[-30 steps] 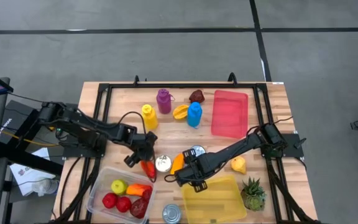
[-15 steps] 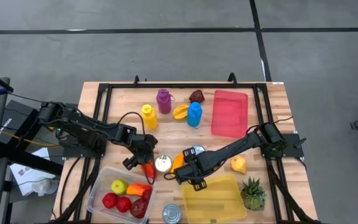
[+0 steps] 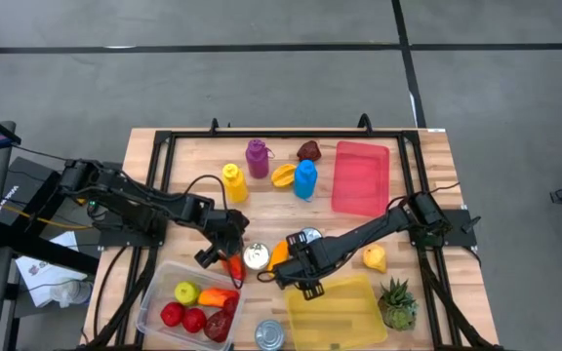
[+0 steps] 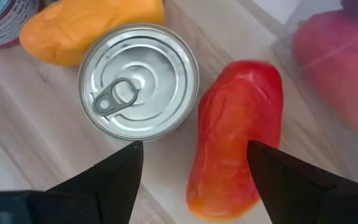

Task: Pick & Place Food Item
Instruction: Put the orange mango into the transparent bin

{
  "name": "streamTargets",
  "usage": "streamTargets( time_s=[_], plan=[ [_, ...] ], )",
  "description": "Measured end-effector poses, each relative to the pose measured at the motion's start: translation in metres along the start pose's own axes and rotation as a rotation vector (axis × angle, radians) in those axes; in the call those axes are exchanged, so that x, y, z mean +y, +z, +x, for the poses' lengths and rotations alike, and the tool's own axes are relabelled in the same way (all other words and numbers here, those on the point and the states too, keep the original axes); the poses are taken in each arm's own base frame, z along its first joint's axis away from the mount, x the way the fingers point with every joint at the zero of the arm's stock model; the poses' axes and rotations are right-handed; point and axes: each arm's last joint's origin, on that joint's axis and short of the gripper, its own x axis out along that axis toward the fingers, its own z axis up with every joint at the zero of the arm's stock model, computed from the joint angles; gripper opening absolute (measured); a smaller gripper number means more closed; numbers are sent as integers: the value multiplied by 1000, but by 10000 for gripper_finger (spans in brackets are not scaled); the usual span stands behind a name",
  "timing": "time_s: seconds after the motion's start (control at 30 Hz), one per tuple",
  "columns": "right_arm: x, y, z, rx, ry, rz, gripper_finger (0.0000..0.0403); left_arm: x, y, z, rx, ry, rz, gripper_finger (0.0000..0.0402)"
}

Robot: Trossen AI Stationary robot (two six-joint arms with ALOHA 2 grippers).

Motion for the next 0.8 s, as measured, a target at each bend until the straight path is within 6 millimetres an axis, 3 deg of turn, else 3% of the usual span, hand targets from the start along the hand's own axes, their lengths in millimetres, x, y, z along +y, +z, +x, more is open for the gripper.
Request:
streamTargets(
  time_s=[0.17,0.5,0.63,0.73,0.8],
  plan=[
    [0,0,0,4,0,-1,286,3,-3,0,-2,-14,-68,278],
    [-1,1,-3,7,-1,2,286,2,-5,33,68,-117,-147,278],
    [-1,3,-6,-3,-1,4,286,12,-5,25,125,132,-143,278],
    [-1,4,-7,-9,-5,5,286,22,-23,17,314,384,-160,278],
    [-2,3,-7,-8,-6,5,286,32,-18,4,301,545,-163,278]
  ],
)
